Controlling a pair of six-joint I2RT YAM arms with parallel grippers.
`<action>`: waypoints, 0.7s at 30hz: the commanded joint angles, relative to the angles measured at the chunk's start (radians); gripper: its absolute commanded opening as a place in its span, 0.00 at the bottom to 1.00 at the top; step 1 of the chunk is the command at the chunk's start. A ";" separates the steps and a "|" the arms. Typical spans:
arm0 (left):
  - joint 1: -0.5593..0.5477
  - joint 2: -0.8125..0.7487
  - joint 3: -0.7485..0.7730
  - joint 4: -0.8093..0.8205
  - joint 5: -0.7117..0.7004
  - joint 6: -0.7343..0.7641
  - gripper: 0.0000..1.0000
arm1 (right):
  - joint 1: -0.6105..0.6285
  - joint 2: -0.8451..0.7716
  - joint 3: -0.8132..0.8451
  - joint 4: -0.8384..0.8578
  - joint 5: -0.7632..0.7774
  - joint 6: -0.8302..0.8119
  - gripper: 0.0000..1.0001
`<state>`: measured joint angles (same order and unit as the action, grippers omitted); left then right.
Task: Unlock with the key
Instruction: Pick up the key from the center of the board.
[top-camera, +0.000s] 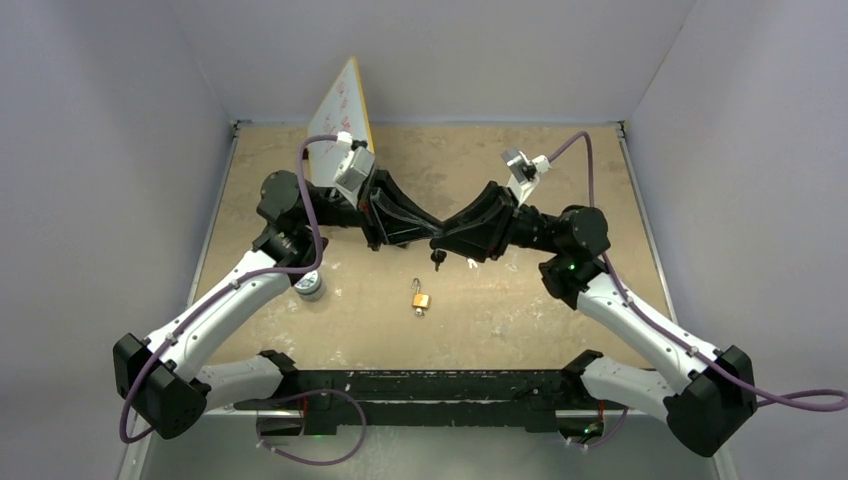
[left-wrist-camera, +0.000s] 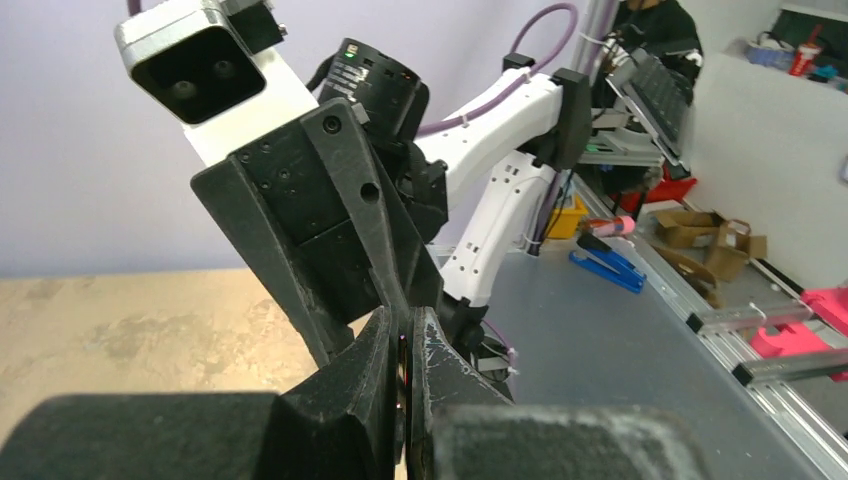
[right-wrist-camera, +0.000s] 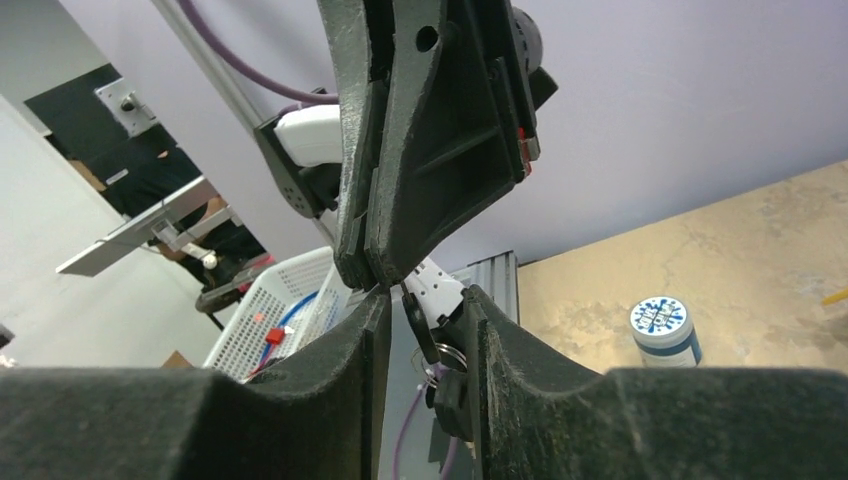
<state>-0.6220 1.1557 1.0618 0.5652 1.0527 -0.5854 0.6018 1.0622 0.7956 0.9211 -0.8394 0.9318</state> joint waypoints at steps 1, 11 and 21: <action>0.004 0.004 0.053 0.114 0.096 -0.063 0.00 | -0.003 -0.053 0.057 0.005 -0.077 0.015 0.32; 0.004 0.005 0.057 0.143 0.093 -0.089 0.00 | -0.003 -0.061 0.063 0.004 -0.107 0.009 0.27; 0.004 -0.002 0.065 0.030 -0.020 -0.040 0.00 | -0.002 -0.005 0.125 -0.038 -0.084 -0.054 0.39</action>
<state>-0.6220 1.1599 1.0786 0.6552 1.1152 -0.6666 0.6010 1.0512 0.8589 0.8909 -0.9161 0.9249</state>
